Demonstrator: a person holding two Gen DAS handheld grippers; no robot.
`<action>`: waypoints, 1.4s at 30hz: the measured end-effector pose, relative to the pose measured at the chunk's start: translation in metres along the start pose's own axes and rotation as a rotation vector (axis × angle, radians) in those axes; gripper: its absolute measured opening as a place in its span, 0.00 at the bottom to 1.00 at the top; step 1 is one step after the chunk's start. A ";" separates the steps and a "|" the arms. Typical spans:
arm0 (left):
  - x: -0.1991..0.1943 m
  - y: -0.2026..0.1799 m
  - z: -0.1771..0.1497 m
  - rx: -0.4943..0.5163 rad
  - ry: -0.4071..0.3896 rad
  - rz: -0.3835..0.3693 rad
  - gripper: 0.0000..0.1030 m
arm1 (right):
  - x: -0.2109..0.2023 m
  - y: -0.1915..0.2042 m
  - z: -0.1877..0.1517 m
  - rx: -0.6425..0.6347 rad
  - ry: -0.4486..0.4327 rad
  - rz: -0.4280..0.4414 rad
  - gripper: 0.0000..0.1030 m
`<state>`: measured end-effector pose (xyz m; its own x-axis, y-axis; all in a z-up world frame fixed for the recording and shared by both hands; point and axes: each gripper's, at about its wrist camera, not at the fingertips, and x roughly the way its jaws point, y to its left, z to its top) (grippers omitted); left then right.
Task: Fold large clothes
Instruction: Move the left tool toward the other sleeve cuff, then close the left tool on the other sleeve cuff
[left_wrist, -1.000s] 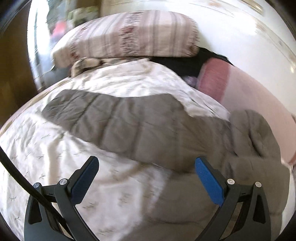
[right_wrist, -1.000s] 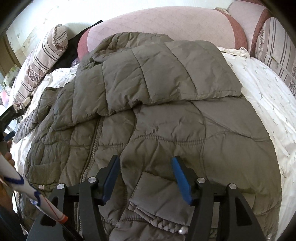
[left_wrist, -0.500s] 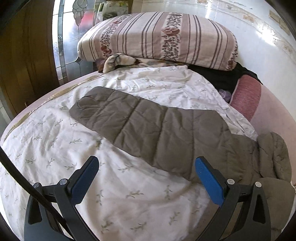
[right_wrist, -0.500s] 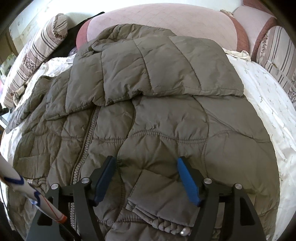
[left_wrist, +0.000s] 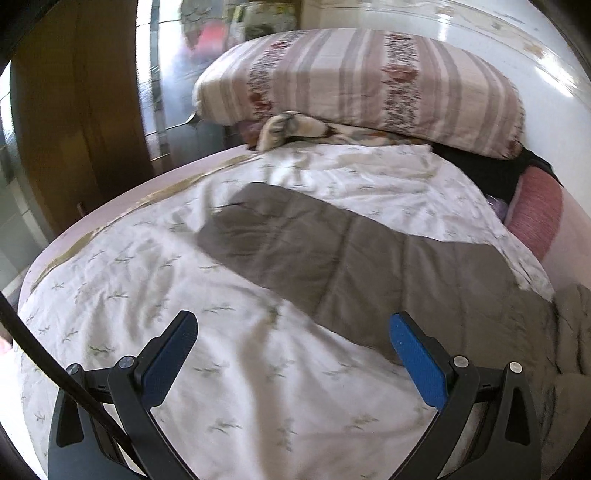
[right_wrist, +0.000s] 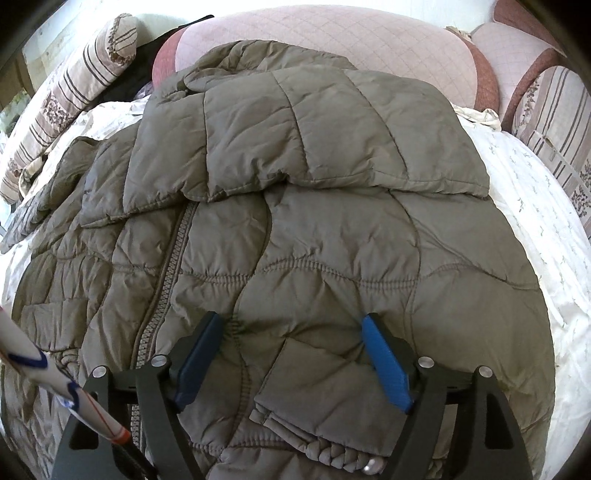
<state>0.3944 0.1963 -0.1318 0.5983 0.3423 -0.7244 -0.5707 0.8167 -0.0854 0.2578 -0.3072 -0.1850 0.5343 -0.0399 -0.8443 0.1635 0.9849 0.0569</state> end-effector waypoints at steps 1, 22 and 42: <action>0.002 0.006 0.002 -0.006 0.001 0.012 1.00 | 0.001 0.001 0.000 -0.002 0.000 -0.003 0.82; 0.053 0.121 0.027 -0.320 0.134 -0.163 0.92 | -0.037 0.027 0.011 -0.048 -0.224 0.055 0.83; 0.121 0.129 0.031 -0.534 0.188 -0.445 0.47 | -0.017 0.026 0.007 -0.005 -0.163 0.117 0.83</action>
<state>0.4110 0.3573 -0.2096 0.7583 -0.0951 -0.6449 -0.5216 0.5050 -0.6877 0.2593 -0.2824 -0.1655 0.6765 0.0483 -0.7348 0.0885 0.9853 0.1463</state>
